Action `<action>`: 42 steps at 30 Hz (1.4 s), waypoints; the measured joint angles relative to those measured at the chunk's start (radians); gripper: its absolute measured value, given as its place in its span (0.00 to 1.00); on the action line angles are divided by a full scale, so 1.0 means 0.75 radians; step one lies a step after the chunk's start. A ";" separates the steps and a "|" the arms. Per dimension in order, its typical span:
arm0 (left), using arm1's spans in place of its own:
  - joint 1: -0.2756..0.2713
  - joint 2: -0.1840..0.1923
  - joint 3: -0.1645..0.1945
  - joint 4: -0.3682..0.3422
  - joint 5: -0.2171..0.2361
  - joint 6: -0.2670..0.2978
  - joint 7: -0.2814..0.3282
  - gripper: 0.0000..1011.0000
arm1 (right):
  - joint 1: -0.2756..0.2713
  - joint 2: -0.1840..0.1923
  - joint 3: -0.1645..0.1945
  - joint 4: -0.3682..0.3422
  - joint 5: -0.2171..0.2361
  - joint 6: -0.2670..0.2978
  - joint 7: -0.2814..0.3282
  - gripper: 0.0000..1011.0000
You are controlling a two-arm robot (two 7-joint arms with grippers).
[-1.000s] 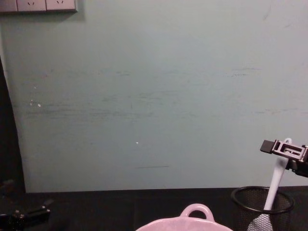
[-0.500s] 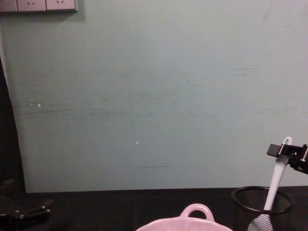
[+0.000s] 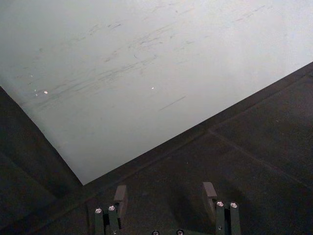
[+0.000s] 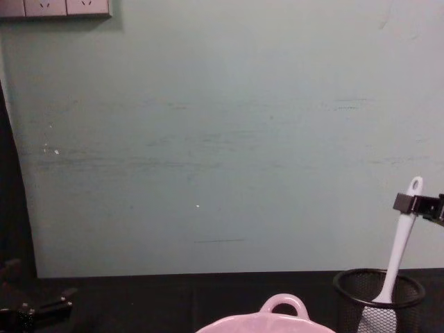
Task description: Use the one hand to pick up the spoon and stir the clear water in the bowl.
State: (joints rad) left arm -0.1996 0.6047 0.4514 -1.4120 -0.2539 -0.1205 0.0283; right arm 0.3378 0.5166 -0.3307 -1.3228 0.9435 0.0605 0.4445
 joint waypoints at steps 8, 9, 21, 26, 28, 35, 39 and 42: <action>0.000 0.000 0.000 0.000 0.000 0.000 0.000 0.99 | -0.019 0.047 -0.005 -0.141 -0.147 -0.065 -0.039 0.11; 0.000 0.000 0.000 0.000 0.000 0.000 0.000 0.99 | -0.019 0.052 -0.005 -0.158 -0.160 -0.067 -0.042 0.11; 0.000 0.000 0.000 0.000 0.000 0.000 0.000 0.99 | 0.009 0.132 -0.015 -0.379 -0.332 0.000 -0.074 0.11; 0.000 0.000 0.000 0.000 0.000 0.000 0.000 0.99 | 0.027 0.141 -0.014 -0.420 -0.367 0.044 -0.074 0.11; 0.000 0.000 0.000 0.000 0.000 0.000 0.000 0.99 | 0.030 0.140 -0.009 -0.430 -0.377 0.060 -0.074 0.11; 0.000 0.000 0.000 0.000 0.000 0.000 0.000 0.99 | 0.031 0.139 -0.009 -0.428 -0.376 0.060 -0.074 0.11; 0.000 0.000 0.000 0.000 0.000 0.000 0.000 0.99 | 0.031 0.139 -0.009 -0.425 -0.375 0.059 -0.074 0.11; 0.000 0.000 0.000 0.000 0.000 0.000 0.000 0.99 | 0.030 0.138 -0.009 -0.424 -0.374 0.058 -0.073 0.11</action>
State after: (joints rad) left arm -0.1995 0.6047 0.4514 -1.4120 -0.2539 -0.1205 0.0283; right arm 0.3606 0.6204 -0.3375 -1.6407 0.6631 0.1037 0.3894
